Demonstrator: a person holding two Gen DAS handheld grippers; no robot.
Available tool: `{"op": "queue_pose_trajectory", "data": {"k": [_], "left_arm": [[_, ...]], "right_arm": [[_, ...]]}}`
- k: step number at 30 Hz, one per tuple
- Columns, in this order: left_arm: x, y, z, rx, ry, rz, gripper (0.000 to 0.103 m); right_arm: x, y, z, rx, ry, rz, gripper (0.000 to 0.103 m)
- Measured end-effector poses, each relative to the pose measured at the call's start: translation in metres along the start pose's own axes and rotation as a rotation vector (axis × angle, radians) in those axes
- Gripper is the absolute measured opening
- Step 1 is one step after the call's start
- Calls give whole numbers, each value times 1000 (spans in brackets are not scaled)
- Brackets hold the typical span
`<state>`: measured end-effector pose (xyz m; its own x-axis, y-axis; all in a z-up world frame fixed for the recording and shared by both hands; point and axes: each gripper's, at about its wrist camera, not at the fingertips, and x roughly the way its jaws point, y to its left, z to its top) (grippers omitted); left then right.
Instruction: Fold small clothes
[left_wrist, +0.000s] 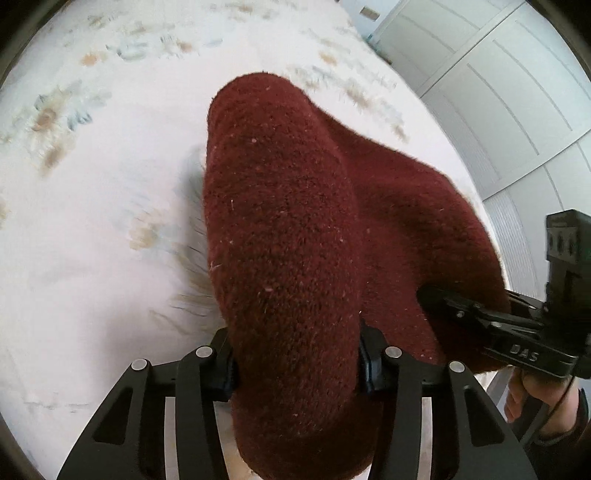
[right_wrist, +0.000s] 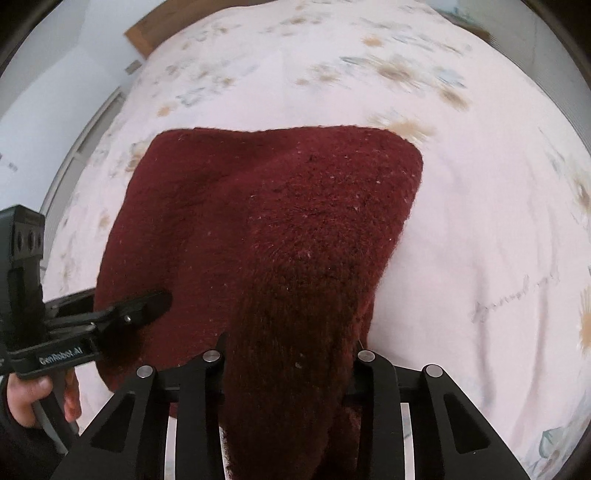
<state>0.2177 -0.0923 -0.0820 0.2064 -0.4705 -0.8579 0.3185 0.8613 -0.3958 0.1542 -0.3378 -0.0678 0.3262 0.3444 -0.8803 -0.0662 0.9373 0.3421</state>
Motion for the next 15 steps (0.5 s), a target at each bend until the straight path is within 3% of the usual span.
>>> {"op": "queue_pose_trajectory", "data": {"k": [8,13,15], "left_arm": [[-64,56,-25,-10,-59,40,43],[-49,96,-57,-72,-19,83,46],[-37,107,-69,-92,-11,99,51]], "right_arm": [[15,76,-5,-85,-2,81,35],[57,95,-17,-137,70,7,38],[65,93,-20,-132,79,-10,46]]}}
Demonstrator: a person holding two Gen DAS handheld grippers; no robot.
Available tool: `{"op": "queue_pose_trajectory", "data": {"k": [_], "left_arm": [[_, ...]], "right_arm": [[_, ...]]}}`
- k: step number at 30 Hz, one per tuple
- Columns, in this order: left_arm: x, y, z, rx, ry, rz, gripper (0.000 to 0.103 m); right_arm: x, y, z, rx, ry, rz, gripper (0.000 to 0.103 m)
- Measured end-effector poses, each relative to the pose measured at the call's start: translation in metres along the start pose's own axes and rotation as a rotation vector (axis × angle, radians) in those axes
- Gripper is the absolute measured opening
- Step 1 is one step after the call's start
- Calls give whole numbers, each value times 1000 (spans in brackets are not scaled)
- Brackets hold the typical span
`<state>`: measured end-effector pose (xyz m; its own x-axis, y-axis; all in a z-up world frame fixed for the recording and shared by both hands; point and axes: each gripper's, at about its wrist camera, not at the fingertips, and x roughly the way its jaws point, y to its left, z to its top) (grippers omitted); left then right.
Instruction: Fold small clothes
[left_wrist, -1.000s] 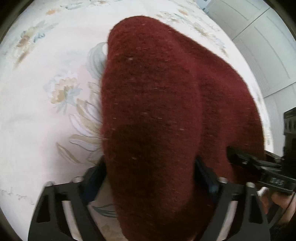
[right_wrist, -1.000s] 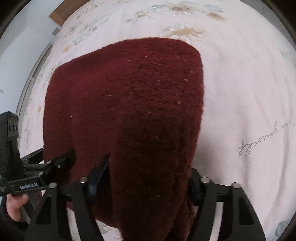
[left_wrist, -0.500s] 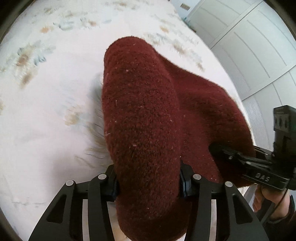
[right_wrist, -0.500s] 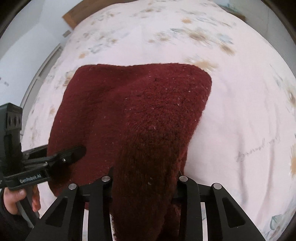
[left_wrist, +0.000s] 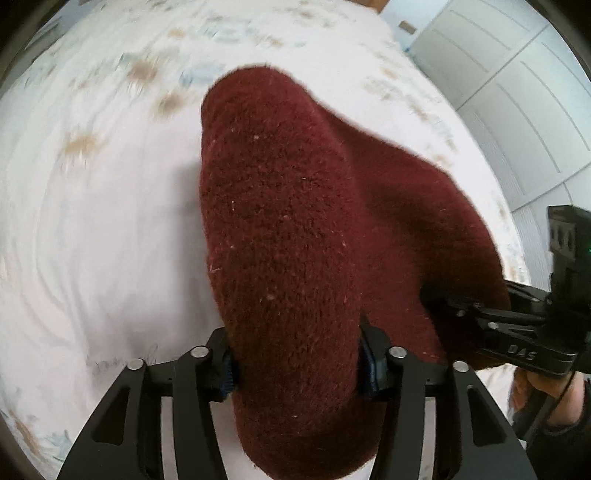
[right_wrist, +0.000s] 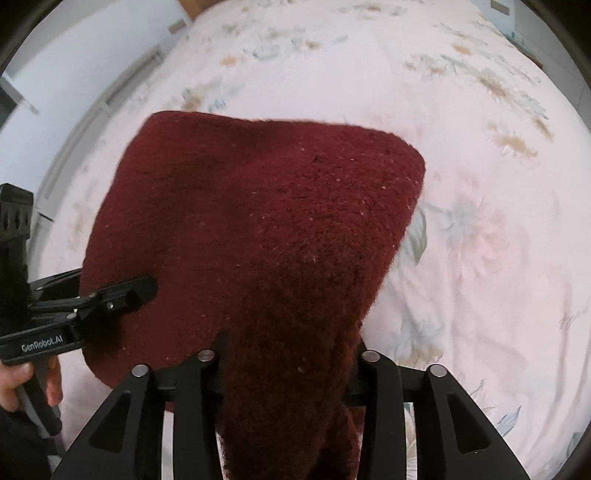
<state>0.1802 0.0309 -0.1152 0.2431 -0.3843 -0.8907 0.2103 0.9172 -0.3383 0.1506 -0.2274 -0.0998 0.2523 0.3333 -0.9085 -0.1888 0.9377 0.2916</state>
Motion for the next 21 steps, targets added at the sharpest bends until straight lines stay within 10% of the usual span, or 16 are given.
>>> {"op": "queue_pose_trajectory", "data": {"k": [5,21], "left_arm": [[-1,-1,-15,-10,-24,49,70],[-30,2,-37,56,-55,198,102]], "right_arm": [[-1,-12,1,12,-19,-57,74],[-19,-49,-33,47,-99,-113,103]]}}
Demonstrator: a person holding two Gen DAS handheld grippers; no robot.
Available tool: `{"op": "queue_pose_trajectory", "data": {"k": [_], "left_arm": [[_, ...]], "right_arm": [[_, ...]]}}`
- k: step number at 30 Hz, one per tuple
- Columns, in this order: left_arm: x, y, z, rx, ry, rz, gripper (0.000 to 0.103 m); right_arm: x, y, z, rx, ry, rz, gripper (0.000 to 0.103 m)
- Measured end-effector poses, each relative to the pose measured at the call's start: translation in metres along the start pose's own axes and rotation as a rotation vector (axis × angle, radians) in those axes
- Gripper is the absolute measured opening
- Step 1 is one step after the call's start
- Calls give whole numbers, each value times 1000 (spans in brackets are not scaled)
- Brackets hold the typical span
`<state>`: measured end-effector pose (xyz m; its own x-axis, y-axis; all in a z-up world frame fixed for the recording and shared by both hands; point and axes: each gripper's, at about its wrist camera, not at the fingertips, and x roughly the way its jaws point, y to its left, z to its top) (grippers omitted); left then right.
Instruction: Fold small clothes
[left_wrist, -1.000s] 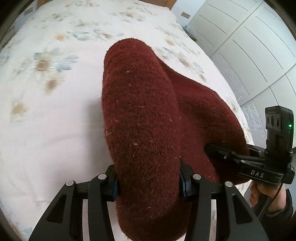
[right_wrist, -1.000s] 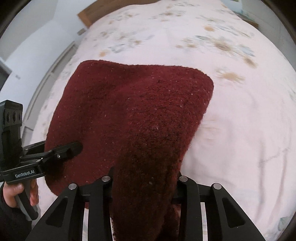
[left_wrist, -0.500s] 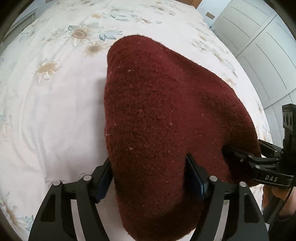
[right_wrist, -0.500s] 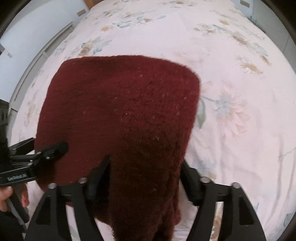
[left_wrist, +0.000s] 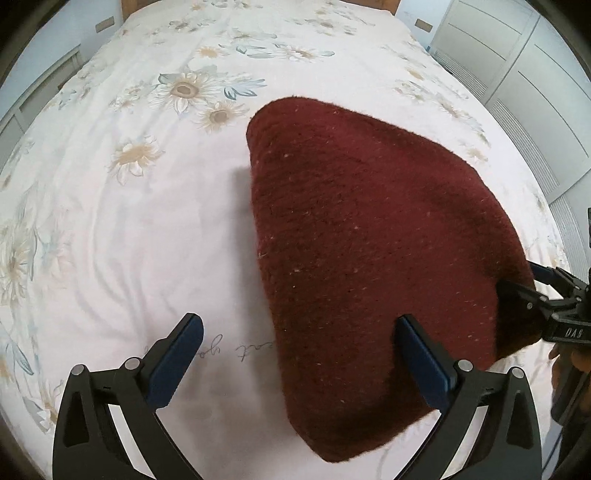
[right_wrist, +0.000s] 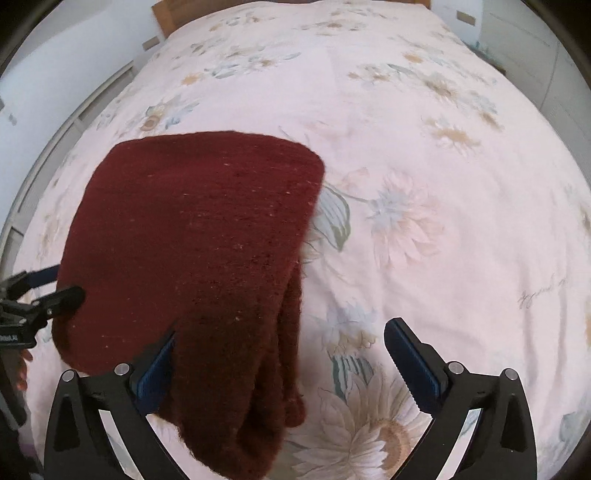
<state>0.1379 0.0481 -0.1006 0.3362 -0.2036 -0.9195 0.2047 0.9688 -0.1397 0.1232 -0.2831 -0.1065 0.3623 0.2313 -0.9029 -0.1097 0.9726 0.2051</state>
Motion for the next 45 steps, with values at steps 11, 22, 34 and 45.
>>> {"op": "queue_pose_trajectory", "data": {"k": [11,22,34,45], "left_arm": [[3,4,-38,-37,-72,-36,102],[-107,-9,-50,-69,-184,78,102],[-118,-52,-66,-40,-197,212,102],[-115,-56,-69,-40,-190,220,102]], "right_arm": [[-9,0,-20,38,-66,-1,103],[-115,9,-39,9,-226,-93,103],[-185,-3,-87,48,-279,-203,103],[-187,4,-98,30,-264,-210,103]]}}
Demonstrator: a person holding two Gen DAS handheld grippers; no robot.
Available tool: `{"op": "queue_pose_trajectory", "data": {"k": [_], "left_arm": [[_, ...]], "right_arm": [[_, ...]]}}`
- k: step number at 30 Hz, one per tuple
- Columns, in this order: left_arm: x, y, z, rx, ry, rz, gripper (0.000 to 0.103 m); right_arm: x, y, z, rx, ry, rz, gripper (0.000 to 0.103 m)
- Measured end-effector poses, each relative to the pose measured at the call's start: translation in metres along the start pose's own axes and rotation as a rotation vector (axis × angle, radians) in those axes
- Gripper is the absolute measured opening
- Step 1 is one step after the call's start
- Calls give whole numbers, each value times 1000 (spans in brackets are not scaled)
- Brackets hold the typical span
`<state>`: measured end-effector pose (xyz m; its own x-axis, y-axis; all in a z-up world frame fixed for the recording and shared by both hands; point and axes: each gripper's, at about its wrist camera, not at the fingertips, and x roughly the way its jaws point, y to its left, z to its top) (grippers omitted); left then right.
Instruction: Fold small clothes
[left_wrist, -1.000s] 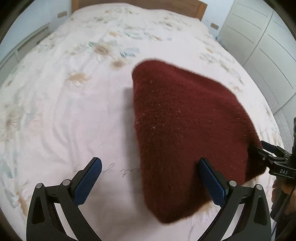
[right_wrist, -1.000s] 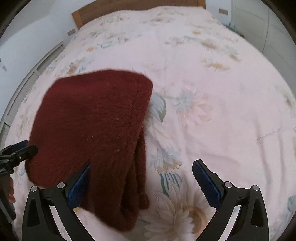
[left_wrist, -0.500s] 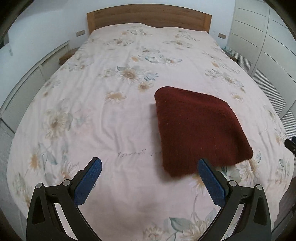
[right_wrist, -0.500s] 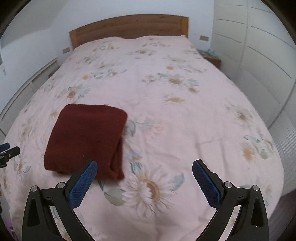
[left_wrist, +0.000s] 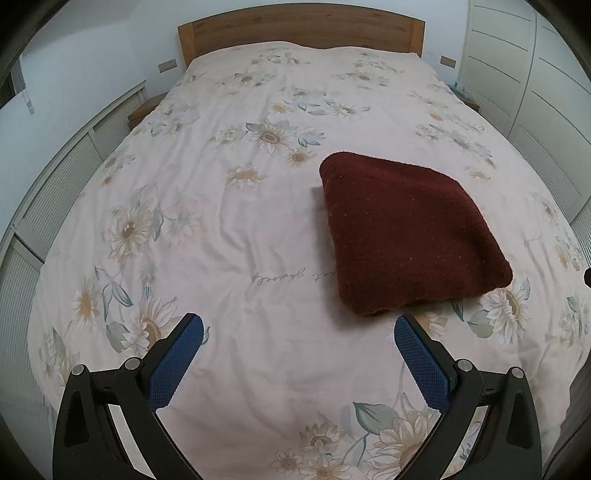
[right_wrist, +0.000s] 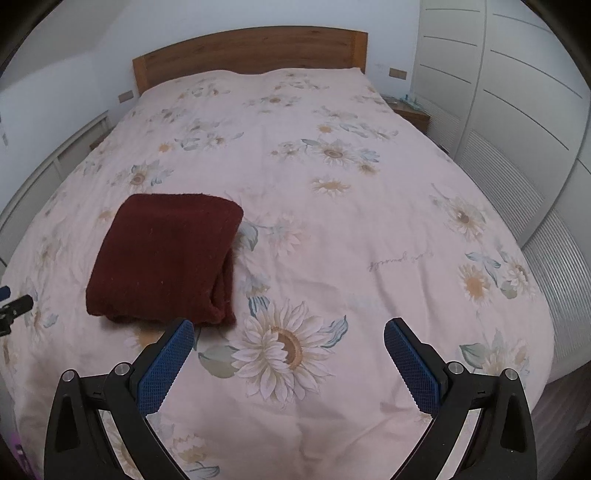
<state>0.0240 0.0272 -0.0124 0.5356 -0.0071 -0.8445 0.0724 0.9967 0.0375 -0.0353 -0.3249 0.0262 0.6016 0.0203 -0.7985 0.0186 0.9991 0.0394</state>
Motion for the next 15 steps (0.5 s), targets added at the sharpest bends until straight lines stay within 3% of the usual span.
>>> {"op": "queue_pose_trajectory", "data": {"k": [15], "left_arm": [[12,3,2,-10,27,12,102]], "right_arm": [[8,3,-4,-11,31,2,103]]}}
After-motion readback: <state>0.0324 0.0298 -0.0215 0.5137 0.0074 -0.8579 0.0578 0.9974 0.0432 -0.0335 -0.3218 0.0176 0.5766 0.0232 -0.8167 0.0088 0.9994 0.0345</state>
